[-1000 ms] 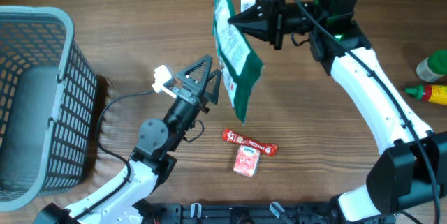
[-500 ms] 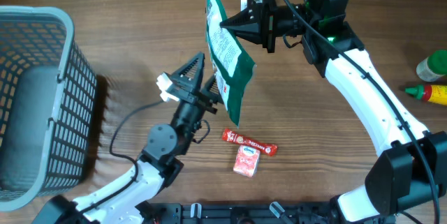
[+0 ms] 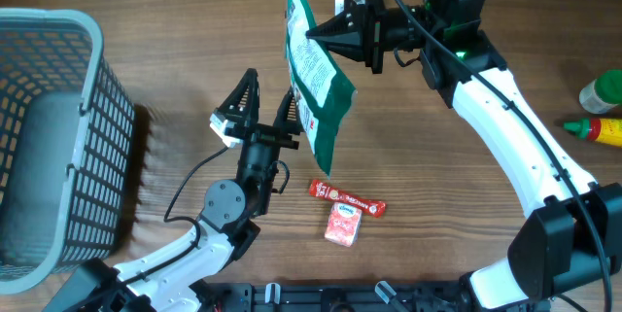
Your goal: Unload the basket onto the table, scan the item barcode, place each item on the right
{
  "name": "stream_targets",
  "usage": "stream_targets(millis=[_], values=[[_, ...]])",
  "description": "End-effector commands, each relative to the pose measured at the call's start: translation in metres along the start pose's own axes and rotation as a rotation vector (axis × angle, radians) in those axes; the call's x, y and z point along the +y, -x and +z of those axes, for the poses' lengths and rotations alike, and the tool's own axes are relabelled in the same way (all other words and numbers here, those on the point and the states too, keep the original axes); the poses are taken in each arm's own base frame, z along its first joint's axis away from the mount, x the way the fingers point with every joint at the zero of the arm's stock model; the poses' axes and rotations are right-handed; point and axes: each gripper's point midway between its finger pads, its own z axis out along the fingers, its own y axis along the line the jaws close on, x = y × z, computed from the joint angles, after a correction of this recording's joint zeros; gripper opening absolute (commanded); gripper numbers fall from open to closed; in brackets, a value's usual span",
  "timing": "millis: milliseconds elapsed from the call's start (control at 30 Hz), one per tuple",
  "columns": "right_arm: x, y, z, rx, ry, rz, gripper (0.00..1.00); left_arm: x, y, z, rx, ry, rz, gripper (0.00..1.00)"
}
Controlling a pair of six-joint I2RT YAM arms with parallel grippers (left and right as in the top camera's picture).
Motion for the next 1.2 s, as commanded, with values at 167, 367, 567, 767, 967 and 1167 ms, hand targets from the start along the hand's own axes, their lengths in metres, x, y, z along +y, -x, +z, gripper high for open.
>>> stream_targets(millis=[167, 367, 567, 767, 967, 1167], values=[[0.015, -0.006, 0.012, -0.039, 0.024, -0.061, 0.04, 0.021, -0.009, 0.0, 0.054, 0.065, 0.011, 1.0], [0.011, -0.014, 0.025, -0.012, 0.012, -0.092, 0.04, 0.007, -0.009, 0.001, 0.042, 0.004, -0.013, 0.99], [-0.013, -0.005, 0.022, -0.041, -0.046, -0.037, 0.04, -0.014, -0.007, 0.002, 0.042, -0.077, -0.037, 0.51], [-0.003, 0.028, -0.019, -0.184, -0.024, -0.257, 0.04, -0.011, -0.011, 0.002, 0.07, -0.062, -0.009, 0.16], [-0.005, 0.054, -0.076, -0.298, -0.058, -0.504, 0.25, 0.039, -0.022, -0.002, 0.173, 0.152, 0.109, 0.04], [-0.041, 0.07, -0.085, -0.372, -0.189, -0.508, 0.5, 0.041, -0.029, -0.003, 0.226, 0.148, 0.273, 0.04]])
